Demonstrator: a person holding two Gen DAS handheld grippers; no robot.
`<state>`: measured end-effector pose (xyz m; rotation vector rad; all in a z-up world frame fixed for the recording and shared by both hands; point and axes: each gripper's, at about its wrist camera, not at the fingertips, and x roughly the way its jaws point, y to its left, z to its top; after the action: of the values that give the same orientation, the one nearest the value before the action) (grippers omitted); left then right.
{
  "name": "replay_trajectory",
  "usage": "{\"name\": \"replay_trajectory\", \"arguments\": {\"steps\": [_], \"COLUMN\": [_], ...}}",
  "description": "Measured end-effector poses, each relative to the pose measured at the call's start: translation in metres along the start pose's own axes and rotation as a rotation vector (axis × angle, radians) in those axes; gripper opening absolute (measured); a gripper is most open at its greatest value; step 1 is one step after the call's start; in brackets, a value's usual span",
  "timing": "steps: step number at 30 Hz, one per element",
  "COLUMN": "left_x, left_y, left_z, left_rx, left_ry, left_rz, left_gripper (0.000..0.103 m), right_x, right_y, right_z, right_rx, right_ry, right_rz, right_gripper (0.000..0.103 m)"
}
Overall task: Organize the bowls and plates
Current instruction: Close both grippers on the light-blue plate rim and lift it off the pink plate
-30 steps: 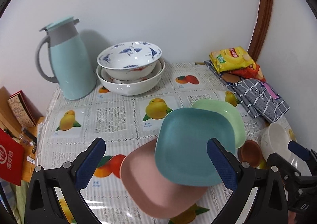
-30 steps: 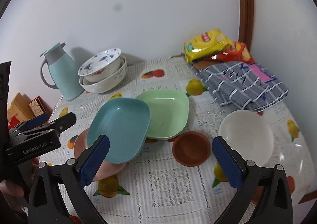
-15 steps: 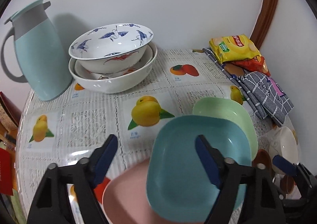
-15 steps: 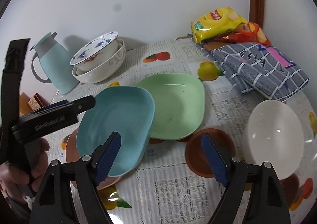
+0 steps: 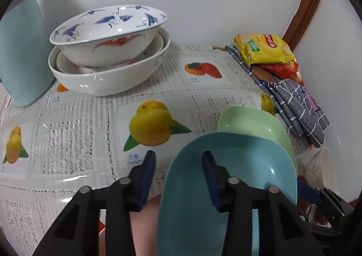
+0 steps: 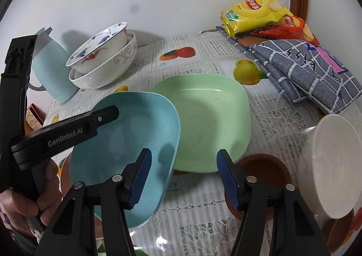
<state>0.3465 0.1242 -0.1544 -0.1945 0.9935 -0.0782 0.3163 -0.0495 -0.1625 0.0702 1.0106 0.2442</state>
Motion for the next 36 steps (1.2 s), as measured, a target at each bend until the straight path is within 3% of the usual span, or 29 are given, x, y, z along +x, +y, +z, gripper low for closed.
{"name": "replay_trajectory", "arguments": {"steps": [3, 10, 17, 36], "left_x": [0.001, -0.003, -0.02, -0.11], "left_y": [0.002, 0.001, -0.002, -0.021], "left_z": [0.0, -0.001, -0.006, -0.032], "left_rx": [-0.008, -0.003, 0.004, 0.013], "left_ry": [0.007, 0.007, -0.018, -0.112], "left_rz": [-0.036, -0.055, -0.061, -0.061], "left_gripper": [0.025, 0.014, 0.014, 0.014], "right_x": [0.007, 0.01, -0.003, -0.09], "right_y": [0.003, 0.007, 0.002, 0.011], "right_z": [0.002, 0.004, 0.004, -0.016], "right_rx": [-0.008, -0.014, 0.002, 0.014], "right_ry": [0.013, 0.003, -0.022, -0.127], "right_rz": [-0.011, -0.016, -0.007, 0.041], "right_gripper": [0.048, 0.02, 0.014, 0.012]}}
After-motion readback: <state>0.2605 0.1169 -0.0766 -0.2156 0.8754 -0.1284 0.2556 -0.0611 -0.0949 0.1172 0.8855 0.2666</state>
